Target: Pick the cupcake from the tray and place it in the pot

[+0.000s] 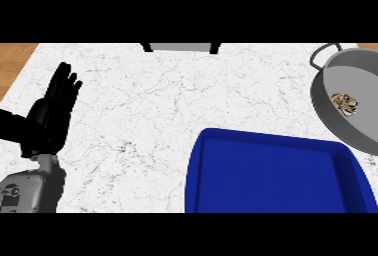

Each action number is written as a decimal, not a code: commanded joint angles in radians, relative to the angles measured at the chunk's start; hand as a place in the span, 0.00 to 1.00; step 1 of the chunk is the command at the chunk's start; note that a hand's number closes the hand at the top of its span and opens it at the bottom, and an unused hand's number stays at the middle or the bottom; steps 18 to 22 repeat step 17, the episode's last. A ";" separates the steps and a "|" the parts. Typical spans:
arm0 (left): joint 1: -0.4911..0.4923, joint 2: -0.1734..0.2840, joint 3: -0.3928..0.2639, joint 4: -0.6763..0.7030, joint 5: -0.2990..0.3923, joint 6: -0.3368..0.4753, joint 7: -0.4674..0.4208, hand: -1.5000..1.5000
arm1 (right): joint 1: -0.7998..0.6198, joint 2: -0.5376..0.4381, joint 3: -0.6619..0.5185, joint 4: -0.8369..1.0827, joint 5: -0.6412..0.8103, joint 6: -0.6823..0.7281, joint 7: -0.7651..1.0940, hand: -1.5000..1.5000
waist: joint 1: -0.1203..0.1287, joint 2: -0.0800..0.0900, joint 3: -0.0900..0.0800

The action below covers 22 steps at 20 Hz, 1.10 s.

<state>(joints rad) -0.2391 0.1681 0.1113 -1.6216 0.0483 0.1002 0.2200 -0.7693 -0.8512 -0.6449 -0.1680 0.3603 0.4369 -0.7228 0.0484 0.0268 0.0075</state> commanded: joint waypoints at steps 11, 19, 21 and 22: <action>-0.008 0.005 0.007 -0.005 0.015 -0.013 0.004 0.50 | 0.081 -0.168 -0.025 0.000 -0.044 0.240 -0.016 0.00 | 0.006 0.003 0.005; -0.020 -0.008 0.002 0.009 0.009 0.001 0.003 0.50 | 0.116 -0.148 -0.026 -0.018 -0.060 0.235 -0.044 0.00 | -0.003 0.004 0.006; -0.020 -0.008 0.002 0.009 0.009 0.001 0.003 0.50 | 0.116 -0.148 -0.026 -0.018 -0.060 0.235 -0.044 0.00 | -0.003 0.004 0.006; -0.020 -0.008 0.002 0.009 0.009 0.001 0.003 0.50 | 0.116 -0.148 -0.026 -0.018 -0.060 0.235 -0.044 0.00 | -0.003 0.004 0.006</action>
